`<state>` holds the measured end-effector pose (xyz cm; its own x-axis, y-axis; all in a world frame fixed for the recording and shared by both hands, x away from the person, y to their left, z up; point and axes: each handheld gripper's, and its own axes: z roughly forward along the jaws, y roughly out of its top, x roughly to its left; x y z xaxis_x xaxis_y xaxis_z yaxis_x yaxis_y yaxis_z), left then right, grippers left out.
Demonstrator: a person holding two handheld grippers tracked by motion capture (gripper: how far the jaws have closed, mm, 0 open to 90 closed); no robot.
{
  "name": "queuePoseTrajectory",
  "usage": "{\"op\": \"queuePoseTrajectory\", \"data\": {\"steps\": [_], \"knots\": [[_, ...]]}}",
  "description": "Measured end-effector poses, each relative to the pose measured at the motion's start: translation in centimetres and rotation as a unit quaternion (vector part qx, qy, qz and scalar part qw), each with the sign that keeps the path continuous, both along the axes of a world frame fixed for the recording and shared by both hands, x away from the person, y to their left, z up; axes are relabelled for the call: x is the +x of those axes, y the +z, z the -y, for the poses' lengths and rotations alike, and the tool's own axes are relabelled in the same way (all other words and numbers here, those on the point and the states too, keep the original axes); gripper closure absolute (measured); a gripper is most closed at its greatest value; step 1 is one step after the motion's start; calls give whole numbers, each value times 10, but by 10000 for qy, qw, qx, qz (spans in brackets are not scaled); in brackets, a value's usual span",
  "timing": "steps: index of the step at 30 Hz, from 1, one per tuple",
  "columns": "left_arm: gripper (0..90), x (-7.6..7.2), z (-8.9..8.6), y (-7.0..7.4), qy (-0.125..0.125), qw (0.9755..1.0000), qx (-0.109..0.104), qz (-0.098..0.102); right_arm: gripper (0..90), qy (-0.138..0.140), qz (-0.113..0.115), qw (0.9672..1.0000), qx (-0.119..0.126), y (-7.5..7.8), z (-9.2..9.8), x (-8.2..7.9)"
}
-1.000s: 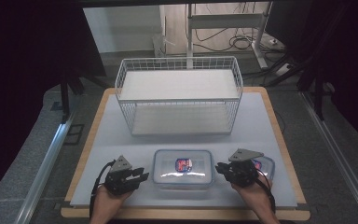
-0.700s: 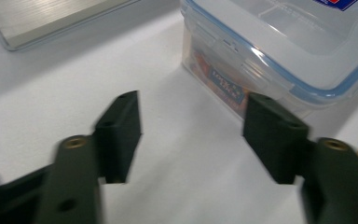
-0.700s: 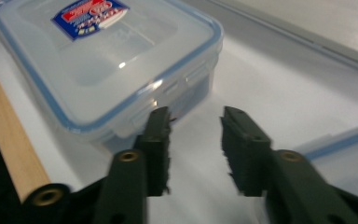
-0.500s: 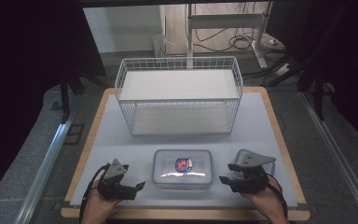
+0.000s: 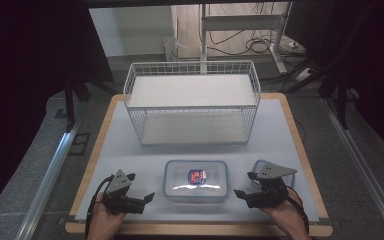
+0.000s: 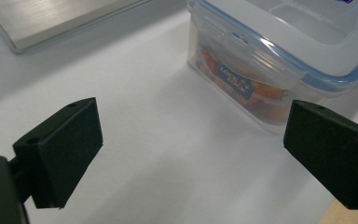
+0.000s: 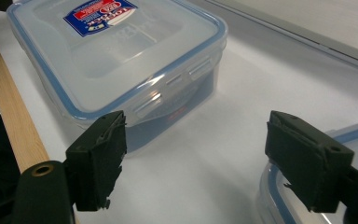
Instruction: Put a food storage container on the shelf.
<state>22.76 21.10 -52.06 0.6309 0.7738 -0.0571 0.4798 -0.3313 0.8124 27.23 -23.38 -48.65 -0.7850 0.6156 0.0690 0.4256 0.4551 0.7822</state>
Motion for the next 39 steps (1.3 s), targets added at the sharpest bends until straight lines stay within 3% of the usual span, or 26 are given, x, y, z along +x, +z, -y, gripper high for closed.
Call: {"op": "queuePoseTrajectory", "data": {"steps": [6,14,19,24,28,32,39], "knots": [[47,3,-2,-2,-69,9997,-244,-50,115,-103,-41,9999,92,-1,-2,2],[44,6,6,4,-154,9995,-184,-194,78,-31,-7,10000,72,1,-6,1],[17,10,16,10,-155,9996,-16,-235,79,-135,-61,9997,175,3,-7,3],[0,19,22,15,-332,9980,-329,-434,32,-204,-224,9989,366,6,-10,7],[0,27,23,18,-509,9955,-589,-543,25,-122,-374,9982,448,6,-17,9],[4,35,28,15,-707,9909,-833,-790,44,-16,-544,9978,388,5,-26,12],[0,50,45,6,-1005,9837,-900,-1191,51,136,-899,9952,350,-6,-39,22]]}}
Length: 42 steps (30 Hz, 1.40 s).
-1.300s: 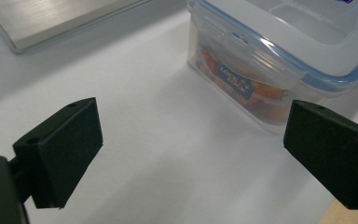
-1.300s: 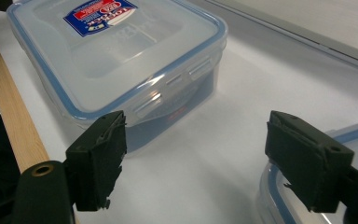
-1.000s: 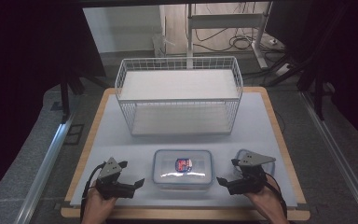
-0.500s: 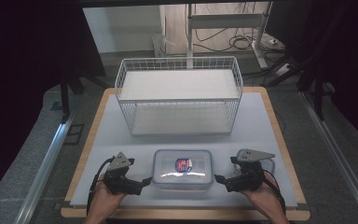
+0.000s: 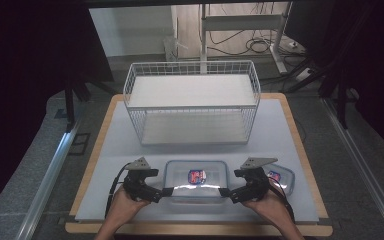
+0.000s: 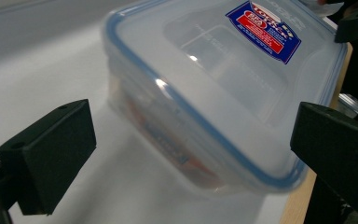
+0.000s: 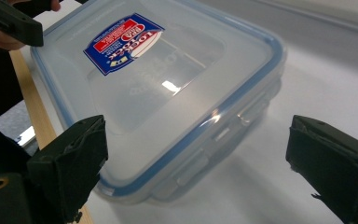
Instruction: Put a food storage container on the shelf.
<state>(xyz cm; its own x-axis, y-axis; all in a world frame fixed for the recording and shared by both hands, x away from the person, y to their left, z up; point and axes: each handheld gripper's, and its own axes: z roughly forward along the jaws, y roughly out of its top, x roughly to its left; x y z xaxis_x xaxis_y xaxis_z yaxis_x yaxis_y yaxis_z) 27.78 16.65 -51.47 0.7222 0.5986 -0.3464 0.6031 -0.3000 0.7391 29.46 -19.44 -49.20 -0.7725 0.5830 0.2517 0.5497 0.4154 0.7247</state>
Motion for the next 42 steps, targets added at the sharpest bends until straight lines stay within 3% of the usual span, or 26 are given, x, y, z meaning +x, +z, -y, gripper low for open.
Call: {"op": "queuePoseTrajectory", "data": {"steps": [3,8,11,14,15,19,20,21,22,24,29,34,42], "knots": [[0,5,8,-2,-189,9996,-97,-179,43,73,-265,9995,159,-4,-4,5],[9,8,9,-6,-271,9978,-286,-525,43,147,-597,9977,278,-9,-8,11],[3,4,11,-2,-275,9982,-122,-523,80,160,-944,9944,451,-12,-6,12],[32,0,11,1,-271,9989,-34,-379,105,160,-861,9952,434,-10,-6,10],[42,-5,10,4,-273,9993,-26,-269,150,148,-753,9963,387,-5,-5,6],[99,-13,6,6,-262,9995,-104,-103,236,136,-638,9969,443,-1,0,1],[119,-17,2,6,-264,9993,-246,-60,289,133,-564,9971,500,1,3,-2],[137,-17,2,6,-264,9993,-246,-60,289,133,-564,9971,500,1,3,-2],[167,-21,-3,5,-211,9989,-420,-52,335,90,-536,9968,588,2,7,-6],[209,-24,-6,3,-184,9984,-525,-103,374,62,-511,9965,653,3,9,-9],[291,-30,-6,0,-113,9987,-467,-158,421,4,-547,9954,789,3,13,-13],[396,-31,-15,-1,10,9960,-827,-347,434,21,-580,9951,797,3,14,-17],[437,-30,-18,-2,18,9946,-916,-496,404,1,-785,9934,842,-1,14,-17]]}}
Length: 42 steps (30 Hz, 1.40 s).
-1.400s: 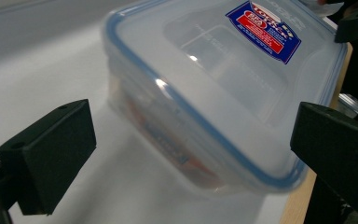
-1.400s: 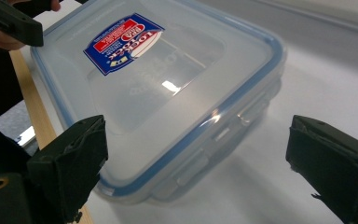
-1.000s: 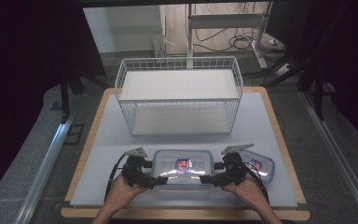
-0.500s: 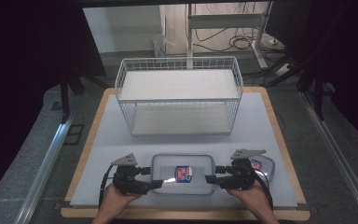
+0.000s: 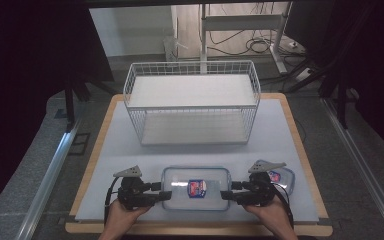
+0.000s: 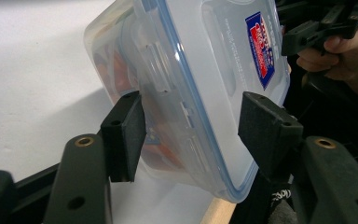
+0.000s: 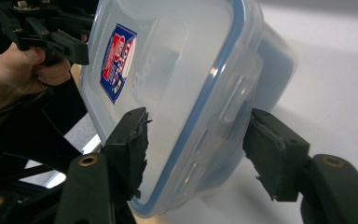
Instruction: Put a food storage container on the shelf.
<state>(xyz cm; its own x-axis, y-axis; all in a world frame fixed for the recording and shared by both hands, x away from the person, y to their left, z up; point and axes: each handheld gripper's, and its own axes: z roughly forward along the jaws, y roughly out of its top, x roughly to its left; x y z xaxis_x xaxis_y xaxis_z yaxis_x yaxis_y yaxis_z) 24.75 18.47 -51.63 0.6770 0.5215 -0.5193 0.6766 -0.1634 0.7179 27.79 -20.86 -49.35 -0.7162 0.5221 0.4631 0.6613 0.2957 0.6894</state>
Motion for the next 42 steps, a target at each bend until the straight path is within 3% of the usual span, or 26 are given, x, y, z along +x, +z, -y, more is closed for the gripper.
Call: {"op": "queuePoseTrajectory", "data": {"steps": [6,10,14,19,26,27,33,42], "knots": [[480,1,-3,0,-12,9999,-105,-135,424,-102,-24,9999,99,1,0,1],[497,2,-4,1,49,9994,-194,-291,458,-164,-200,9994,210,0,3,-1],[504,1,-4,2,86,9993,-177,-306,487,-230,-375,9985,334,-1,5,-1],[523,0,-5,3,199,9992,-213,-259,516,-285,-347,9984,358,1,5,-3],[527,-1,-5,7,393,9991,-112,-132,530,-351,-150,9984,427,1,1,-4],[528,0,-4,9,418,9991,-69,-81,522,-379,-20,9986,365,2,-1,-4],[528,1,-3,16,474,9989,-32,56,510,-453,140,9985,291,7,-3,-3],[527,8,0,35,548,9978,-56,381,502,-547,548,9966,289,30,-3,4]]}}
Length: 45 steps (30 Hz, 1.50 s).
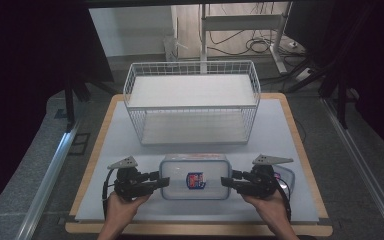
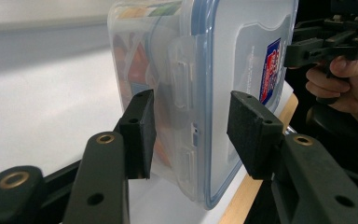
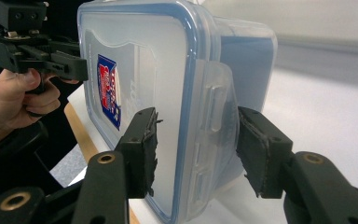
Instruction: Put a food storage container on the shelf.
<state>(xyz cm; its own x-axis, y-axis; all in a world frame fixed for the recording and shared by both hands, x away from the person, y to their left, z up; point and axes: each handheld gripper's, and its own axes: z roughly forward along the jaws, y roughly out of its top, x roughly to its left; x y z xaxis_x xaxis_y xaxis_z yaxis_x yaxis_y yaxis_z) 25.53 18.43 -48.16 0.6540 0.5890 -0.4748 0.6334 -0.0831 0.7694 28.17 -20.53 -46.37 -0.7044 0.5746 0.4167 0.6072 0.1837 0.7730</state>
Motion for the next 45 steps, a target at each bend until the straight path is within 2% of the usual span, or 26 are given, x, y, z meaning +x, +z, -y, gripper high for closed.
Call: {"op": "queuePoseTrajectory", "data": {"steps": [5,7,9,11,15,20,21,23,24,31,39,45], "knots": [[525,3,-1,12,36,9998,33,180,502,-16,147,9999,59,10,0,3],[524,6,-2,24,83,9995,33,318,502,-22,282,9996,99,20,-2,7],[523,8,-2,27,87,9993,26,356,502,-17,348,9993,109,27,-2,10],[524,11,-3,39,99,9989,39,450,502,9,424,9990,121,33,-3,13],[524,17,-4,53,121,9984,82,544,503,28,481,9987,169,45,-3,20],[523,26,-5,65,156,9981,55,585,503,26,562,9982,211,56,-5,28],[523,29,-5,71,187,9980,47,602,504,25,589,9980,248,63,-5,34],[524,31,-6,75,191,9979,43,620,504,21,586,9979,280,65,-5,36],[524,35,-7,81,197,9976,35,663,507,26,602,9975,381,72,-5,42],[525,49,-13,99,234,9972,-7,712,509,17,668,9966,488,91,-10,58],[525,67,-19,113,224,9975,-138,663,514,-44,708,9956,612,110,-14,75],[524,86,-24,131,280,9973,-177,661,515,-101,711,9953,657,128,-20,93]]}}
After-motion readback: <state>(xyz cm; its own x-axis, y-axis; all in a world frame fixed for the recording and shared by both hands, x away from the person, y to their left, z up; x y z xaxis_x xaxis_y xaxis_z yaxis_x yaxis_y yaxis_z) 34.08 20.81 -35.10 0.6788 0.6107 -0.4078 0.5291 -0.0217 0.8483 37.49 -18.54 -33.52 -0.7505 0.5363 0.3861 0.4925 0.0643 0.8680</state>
